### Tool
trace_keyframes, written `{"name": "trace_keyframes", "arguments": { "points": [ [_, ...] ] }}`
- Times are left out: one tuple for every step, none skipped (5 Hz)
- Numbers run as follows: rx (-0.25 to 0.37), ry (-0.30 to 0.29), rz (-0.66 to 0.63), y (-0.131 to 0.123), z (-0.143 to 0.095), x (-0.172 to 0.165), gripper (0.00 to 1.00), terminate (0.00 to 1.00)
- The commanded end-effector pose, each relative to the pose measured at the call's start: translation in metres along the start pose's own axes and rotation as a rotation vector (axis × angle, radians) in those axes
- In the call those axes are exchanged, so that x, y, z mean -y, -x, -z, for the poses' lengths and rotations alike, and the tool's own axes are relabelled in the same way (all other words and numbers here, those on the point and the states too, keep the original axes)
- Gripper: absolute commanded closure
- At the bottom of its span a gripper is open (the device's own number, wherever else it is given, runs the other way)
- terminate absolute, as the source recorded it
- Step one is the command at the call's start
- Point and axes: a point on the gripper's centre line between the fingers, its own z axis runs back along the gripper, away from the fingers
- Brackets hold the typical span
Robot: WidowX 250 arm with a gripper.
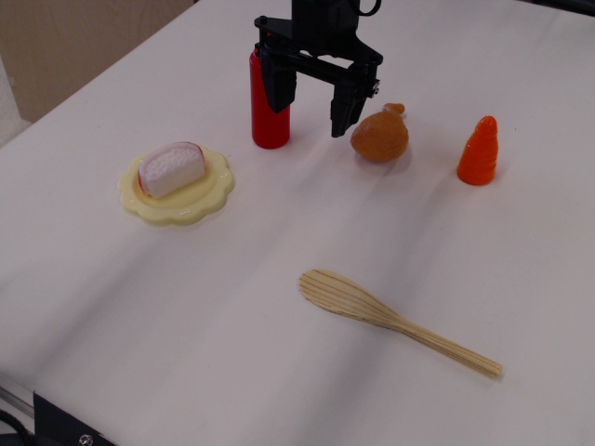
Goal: Take sushi off plate
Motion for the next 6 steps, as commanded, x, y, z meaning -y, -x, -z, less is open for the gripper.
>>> {"name": "trace_keyframes", "arguments": {
  "points": [
    [0.0,0.0,0.0,0.0,0.0,0.0,0.0,0.0],
    [0.005,-0.02,0.07,0.012,-0.002,-0.018,0.0,0.0],
    [0.021,-0.085,0.079,0.025,-0.005,-0.046,0.0,0.0],
    [0.038,-0.099,0.062,0.033,-0.004,-0.073,0.0,0.0],
    [0.024,-0.1,0.058,0.025,0.004,-0.099,0.0,0.0],
    [0.007,-0.094,0.08,0.027,0.012,-0.111,0.0,0.0]
  ]
}}
